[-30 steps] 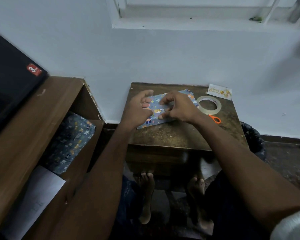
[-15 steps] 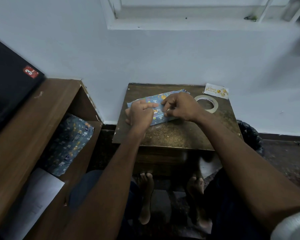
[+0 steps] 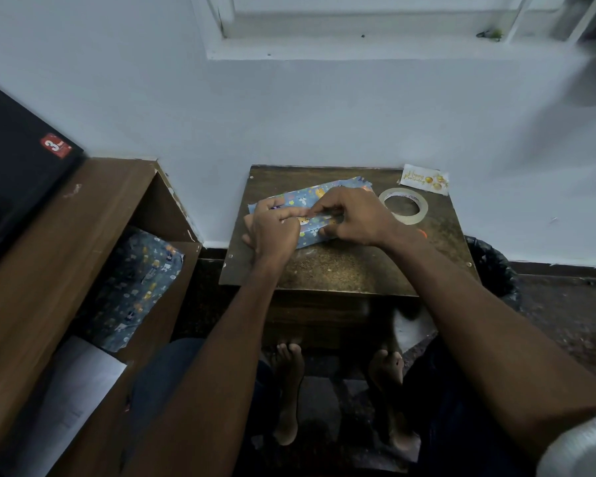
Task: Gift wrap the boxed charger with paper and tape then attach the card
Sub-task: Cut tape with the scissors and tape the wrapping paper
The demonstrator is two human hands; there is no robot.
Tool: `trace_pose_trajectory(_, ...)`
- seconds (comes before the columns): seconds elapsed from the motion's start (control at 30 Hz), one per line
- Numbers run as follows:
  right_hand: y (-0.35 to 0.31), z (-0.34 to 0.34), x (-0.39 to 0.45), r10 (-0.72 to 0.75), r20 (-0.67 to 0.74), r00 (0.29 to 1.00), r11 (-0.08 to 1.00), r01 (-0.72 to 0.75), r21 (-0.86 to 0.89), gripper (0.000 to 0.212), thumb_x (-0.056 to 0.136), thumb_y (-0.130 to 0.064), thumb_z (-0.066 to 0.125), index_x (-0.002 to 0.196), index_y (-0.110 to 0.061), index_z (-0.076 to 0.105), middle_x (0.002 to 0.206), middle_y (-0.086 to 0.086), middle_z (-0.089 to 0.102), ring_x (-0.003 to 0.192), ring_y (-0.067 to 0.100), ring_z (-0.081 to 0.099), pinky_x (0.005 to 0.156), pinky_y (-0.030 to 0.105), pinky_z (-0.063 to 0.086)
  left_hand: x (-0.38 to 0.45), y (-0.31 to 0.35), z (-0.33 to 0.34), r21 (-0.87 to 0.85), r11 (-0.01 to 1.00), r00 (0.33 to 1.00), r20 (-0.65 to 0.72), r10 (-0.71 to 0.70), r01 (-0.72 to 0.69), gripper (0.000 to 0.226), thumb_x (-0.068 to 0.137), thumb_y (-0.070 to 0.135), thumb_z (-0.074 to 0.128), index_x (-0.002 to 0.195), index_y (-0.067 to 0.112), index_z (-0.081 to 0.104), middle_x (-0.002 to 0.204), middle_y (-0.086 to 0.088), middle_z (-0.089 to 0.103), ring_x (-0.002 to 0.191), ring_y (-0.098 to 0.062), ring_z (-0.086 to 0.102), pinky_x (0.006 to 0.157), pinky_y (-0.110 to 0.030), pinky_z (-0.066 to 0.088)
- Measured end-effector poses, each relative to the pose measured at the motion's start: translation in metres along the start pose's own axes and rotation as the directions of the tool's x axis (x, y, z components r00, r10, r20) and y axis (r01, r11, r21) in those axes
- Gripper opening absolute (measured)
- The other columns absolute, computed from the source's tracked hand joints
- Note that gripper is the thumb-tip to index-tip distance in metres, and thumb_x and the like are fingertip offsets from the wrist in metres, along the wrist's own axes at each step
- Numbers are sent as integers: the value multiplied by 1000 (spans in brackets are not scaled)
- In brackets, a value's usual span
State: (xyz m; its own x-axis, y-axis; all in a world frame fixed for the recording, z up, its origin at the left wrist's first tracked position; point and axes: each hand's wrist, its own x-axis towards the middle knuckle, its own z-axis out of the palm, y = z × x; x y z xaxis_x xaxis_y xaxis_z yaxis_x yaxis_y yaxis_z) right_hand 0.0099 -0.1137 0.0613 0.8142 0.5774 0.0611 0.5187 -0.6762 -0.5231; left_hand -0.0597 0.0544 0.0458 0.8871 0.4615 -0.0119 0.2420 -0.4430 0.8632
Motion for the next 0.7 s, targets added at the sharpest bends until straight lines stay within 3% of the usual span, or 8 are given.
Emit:
trace_pose_trajectory(0.07, 0, 1, 0, -9, 0, 1000, 1000, 9, -12, 40, 81, -25, 84, 119, -37, 76, 120, -10, 69, 110, 14, 61, 90, 32, 48, 1, -1, 1, 8, 1000, 1000, 8, 8, -8, 43, 93, 8, 55, 89, 42, 81, 129, 24, 51, 119, -6, 30, 117, -38, 31)
trace_pose_trajectory(0.13, -1, 1, -1, -8, 8, 1000, 1000, 8, -28, 41, 83, -26, 83, 122, -37, 76, 122, -9, 68, 112, 14, 59, 88, 31, 45, 1, 1, 1, 52, 998, 1000, 15, 17, -18, 39, 94, 9, 56, 101, 36, 84, 138, 20, 54, 130, -11, 34, 105, -30, 20)
trace_pose_trajectory(0.27, -3, 2, 1, -24, 30, 999, 994, 27, -109, 38, 88, -26, 75, 125, -37, 76, 126, -8, 63, 113, 13, 57, 83, 26, 35, -1, 0, 2, 121, 991, 999, 13, 51, -52, 36, 94, 12, 59, 103, 37, 84, 140, 17, 54, 132, -14, 35, 97, -29, 15)
trace_pose_trajectory(0.4, -4, 2, 1, -37, 17, 999, 992, 39, -116, 34, 87, -26, 74, 120, -33, 78, 122, -8, 66, 109, 13, 59, 83, 30, 43, -2, -1, 4, 156, 985, 997, -8, 76, -74, 35, 92, 14, 61, 102, 40, 83, 139, 17, 55, 131, -14, 37, 96, -30, 16)
trace_pose_trajectory(0.57, 0, 0, 0, 21, -22, 1000, 999, -22, -24, 23, 81, -19, 79, 104, -23, 76, 103, -7, 74, 95, 15, 66, 82, 33, 50, 2, -5, 2, -4, 1000, 1000, 6, 7, -7, 32, 90, 14, 66, 93, 40, 83, 133, 24, 56, 127, -9, 36, 105, -36, 25)
trace_pose_trajectory(0.7, -3, 1, 1, -6, 3, 1000, 995, 6, -103, 35, 85, -16, 75, 120, -20, 77, 120, -5, 70, 108, 15, 62, 86, 28, 44, 1, -6, 2, -71, 997, 1000, 7, -12, 13, 35, 84, 14, 73, 85, 48, 81, 126, 28, 58, 127, -10, 40, 117, -52, 32)
